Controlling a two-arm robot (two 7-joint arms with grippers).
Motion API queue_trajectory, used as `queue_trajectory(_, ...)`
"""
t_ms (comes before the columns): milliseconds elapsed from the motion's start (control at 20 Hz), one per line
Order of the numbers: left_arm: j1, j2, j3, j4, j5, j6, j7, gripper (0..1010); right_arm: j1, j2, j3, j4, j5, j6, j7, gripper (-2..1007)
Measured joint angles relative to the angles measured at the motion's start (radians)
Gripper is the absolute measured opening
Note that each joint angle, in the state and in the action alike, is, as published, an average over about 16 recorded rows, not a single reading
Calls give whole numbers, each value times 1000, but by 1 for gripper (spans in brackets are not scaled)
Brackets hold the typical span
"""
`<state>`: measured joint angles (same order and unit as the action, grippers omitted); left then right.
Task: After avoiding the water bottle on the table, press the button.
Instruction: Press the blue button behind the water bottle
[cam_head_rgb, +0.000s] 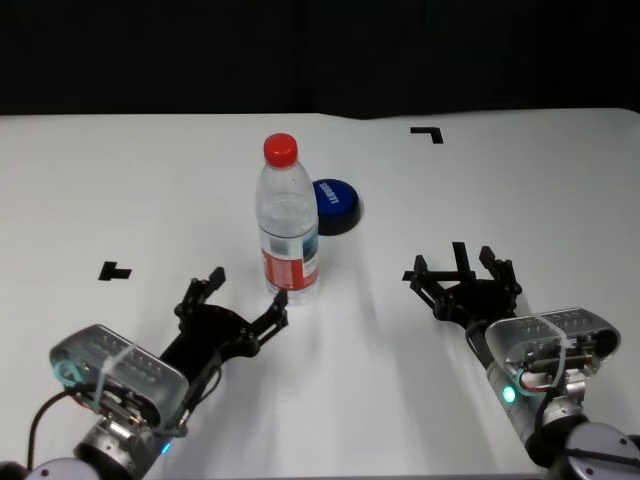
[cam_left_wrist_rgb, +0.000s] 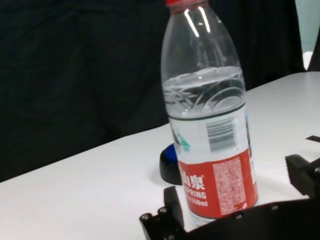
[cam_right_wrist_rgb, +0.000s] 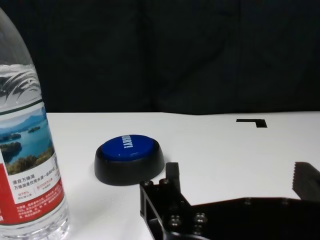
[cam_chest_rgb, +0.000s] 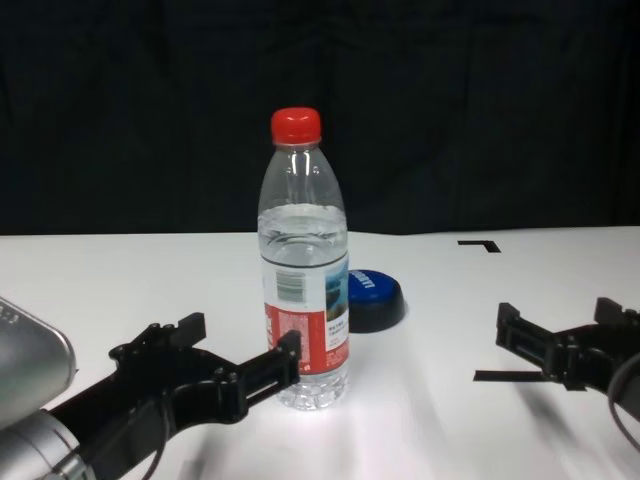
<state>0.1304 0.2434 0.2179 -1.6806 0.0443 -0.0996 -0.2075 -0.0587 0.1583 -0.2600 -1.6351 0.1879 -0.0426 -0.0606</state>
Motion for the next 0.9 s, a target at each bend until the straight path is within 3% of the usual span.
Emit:
queue_trajectory(500,-5,-2,3,7,-1,1,-2,1003,0,0,0,0,0,0,0,1003)
queue_trajectory(900,23,21,-17,-34,-16,1,-12,1003,0,0,0,0,0,0,0,1003)
